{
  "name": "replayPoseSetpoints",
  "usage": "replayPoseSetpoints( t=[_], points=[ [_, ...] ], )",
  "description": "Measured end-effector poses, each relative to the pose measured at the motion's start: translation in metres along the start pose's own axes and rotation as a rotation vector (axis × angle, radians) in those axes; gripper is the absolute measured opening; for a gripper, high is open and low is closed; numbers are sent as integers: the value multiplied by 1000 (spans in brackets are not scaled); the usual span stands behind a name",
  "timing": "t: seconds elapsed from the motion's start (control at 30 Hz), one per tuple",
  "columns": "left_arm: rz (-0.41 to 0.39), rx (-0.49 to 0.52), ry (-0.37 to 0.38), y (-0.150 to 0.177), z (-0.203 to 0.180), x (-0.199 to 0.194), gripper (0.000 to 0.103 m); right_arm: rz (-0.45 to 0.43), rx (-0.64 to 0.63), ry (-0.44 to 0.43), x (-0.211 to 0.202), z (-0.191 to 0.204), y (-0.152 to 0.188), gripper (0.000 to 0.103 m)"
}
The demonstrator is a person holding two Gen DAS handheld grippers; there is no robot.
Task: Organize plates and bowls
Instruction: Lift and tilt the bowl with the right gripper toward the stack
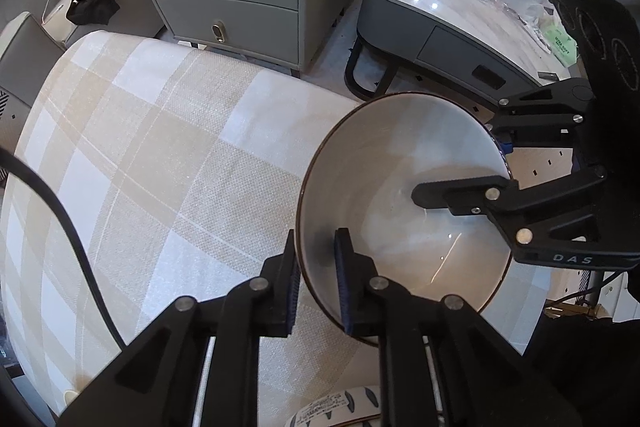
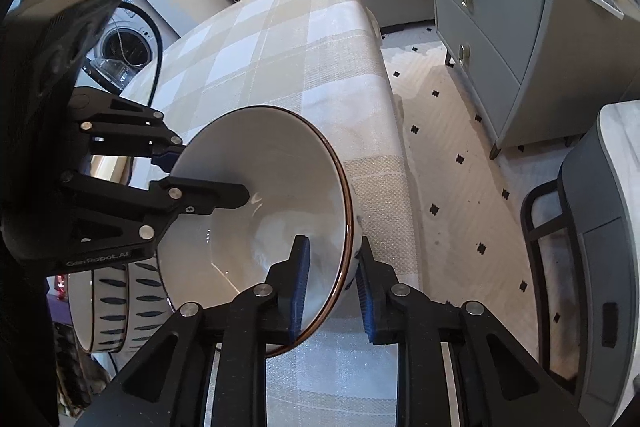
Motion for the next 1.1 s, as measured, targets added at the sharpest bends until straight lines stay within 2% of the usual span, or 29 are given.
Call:
replayPoseSetpoints(
  t=[0.23,0.43,0.5,0.57,0.6,0.8,0.93,1.1],
  points=[
    [1,-16,23,6,5,-1,21,-4,26,-46,-1,-2,2,26],
    [5,-27,30,7,5,-1,23,2,39,-53,-1,-4,1,29],
    [5,-30,22,8,5,-2,29,6,46,-52,0,-5,1,33],
    [1,-43,17,9,7,-3,42,7,43,-40,0,-6,2,33],
    [-1,-47,20,11,8,-4,43,5,41,-38,0,-6,3,33],
    [-6,-81,35,15,15,-4,43,-7,31,-43,-4,-4,3,34],
    [-18,-98,33,15,18,-6,43,-65,13,-37,-12,-3,3,41],
    [-24,-91,49,12,15,-8,43,-94,12,-41,-20,-6,4,43]
  ],
)
Point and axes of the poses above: each gripper's, at about its wrist camera, not at the fingertips, and x roughly the way its jaws point, z to its left, y to its underside, the point moved 2 cm from there along x, roughly the way its jaws point, and after that the axes turned 7 degrees about -x, right-handed, at the moved point
